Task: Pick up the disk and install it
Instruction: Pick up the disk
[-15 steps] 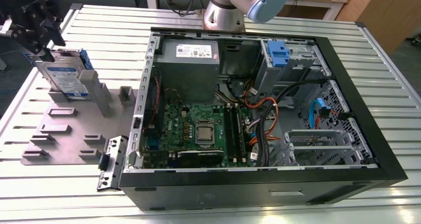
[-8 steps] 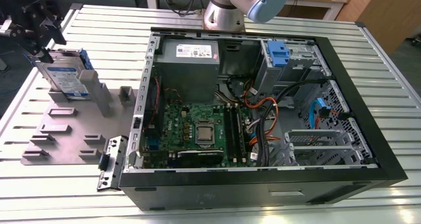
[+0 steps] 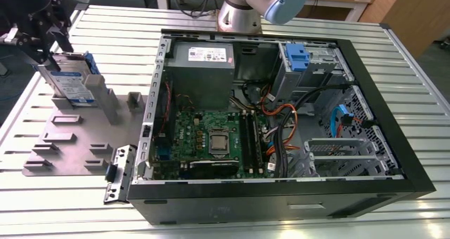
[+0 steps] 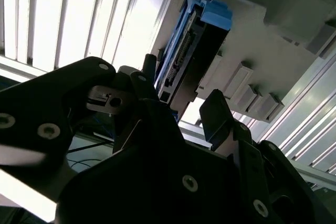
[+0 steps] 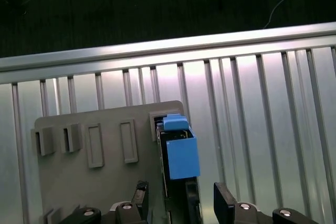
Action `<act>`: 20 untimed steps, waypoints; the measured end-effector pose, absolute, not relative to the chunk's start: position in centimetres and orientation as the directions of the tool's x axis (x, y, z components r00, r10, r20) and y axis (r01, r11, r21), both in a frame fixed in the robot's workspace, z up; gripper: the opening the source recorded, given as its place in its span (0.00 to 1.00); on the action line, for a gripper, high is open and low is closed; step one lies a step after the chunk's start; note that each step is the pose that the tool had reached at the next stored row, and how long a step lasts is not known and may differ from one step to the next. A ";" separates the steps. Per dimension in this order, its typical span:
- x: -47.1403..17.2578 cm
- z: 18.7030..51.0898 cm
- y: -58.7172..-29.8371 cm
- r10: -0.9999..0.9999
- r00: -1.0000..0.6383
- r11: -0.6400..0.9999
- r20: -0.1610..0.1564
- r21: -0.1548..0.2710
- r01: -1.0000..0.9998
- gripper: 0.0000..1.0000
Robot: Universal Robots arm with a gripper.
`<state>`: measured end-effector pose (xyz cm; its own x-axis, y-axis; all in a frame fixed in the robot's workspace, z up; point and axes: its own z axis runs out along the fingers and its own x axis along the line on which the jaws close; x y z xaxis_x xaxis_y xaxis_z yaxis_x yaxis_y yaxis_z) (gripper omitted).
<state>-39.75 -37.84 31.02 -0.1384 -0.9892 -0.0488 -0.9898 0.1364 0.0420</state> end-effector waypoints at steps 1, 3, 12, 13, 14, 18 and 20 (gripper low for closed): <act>-39.8 30.9 -37.8 -0.989 -0.137 0.135 -0.049 0.042 -0.990 0.60; -39.8 30.6 -37.8 -0.990 -0.134 0.132 -0.050 0.041 -0.990 0.60; -39.8 30.4 -37.8 -0.998 -0.022 0.020 -0.051 0.038 -0.999 0.60; -39.8 30.4 -37.8 -0.998 -0.013 0.011 -0.054 0.036 -0.999 0.60; -39.8 30.3 -37.8 -0.998 -0.007 0.004 -0.062 0.035 -0.999 0.60; -39.8 30.3 -37.8 -0.996 -0.003 0.000 -0.086 0.033 -0.999 0.60; -39.8 30.1 -37.8 -0.996 -0.003 0.000 -0.087 0.033 -0.999 0.60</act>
